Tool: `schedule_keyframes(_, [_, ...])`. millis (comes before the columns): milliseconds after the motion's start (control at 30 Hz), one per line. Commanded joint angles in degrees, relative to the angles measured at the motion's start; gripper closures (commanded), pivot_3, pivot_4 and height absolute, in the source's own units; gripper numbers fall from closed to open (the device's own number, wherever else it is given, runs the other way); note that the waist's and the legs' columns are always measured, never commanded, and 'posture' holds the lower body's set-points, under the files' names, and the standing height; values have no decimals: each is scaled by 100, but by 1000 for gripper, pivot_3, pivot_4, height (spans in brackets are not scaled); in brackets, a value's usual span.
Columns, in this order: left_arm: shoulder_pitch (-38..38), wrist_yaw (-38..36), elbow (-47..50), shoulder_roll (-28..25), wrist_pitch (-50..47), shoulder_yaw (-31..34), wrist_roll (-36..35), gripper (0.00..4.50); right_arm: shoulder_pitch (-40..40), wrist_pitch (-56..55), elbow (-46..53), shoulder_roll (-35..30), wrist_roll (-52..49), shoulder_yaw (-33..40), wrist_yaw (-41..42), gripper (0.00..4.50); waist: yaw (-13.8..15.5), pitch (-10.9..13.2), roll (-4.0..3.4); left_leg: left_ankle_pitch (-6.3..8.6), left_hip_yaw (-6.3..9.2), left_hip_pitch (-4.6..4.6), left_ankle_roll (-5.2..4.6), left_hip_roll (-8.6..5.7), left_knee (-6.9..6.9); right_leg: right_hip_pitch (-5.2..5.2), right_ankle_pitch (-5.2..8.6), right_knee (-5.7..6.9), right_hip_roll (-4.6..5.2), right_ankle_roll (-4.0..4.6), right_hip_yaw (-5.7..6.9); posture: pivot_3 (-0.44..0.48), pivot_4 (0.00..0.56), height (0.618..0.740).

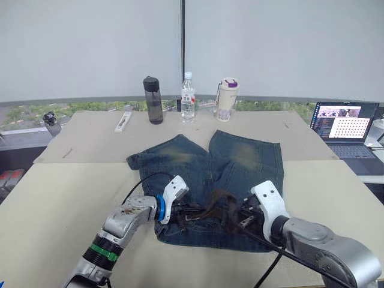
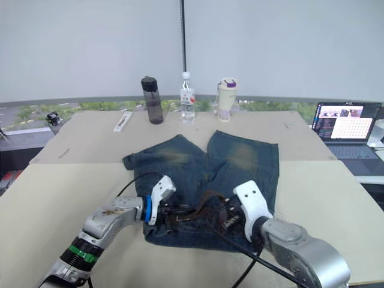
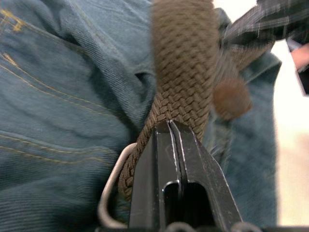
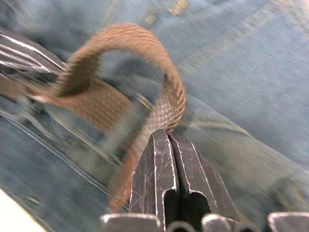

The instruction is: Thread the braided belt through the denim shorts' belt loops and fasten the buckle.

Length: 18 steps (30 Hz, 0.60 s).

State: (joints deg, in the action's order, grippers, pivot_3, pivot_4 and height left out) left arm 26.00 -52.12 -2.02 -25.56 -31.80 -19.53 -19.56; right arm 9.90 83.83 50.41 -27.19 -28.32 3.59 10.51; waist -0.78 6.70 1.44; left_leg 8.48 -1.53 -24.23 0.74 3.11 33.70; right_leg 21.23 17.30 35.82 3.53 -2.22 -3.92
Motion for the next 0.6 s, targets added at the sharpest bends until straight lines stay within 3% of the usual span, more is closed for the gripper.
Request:
schedule_keyframes(33, [-518,197,-729,-250,-45,-241,591,4500,-100,-268,209,-584,214,-196,69,4462,-3,-20,-7,0,-1,1,0,0,0,-1,1,0,2,1,0,0,150,740])
schedule_keyframes(233, [-799,97,-22,-185,-687,1297,-815,4500,-359,-1325,331,-1671,522,-562,541,4462,-129,-35,-17,6,-3,-5,-8,43,-2,-6,5,6,-5,11,-2,0,150,740])
schedule_keyframes(467, [96,714,183,7,-2165,3103,-2595,4500,-100,-2203,396,-2372,891,-1054,999,4462,-97,63,15,5,-12,-11,-9,48,3,9,11,23,-34,-48,12,0,150,740])
schedule_keyframes(600, [245,543,642,-220,-2324,2923,-2649,4500,262,-2526,317,-2869,1282,-1513,1254,4462,-27,78,12,5,-21,-11,-9,41,7,27,8,7,-22,-46,12,0,150,740])
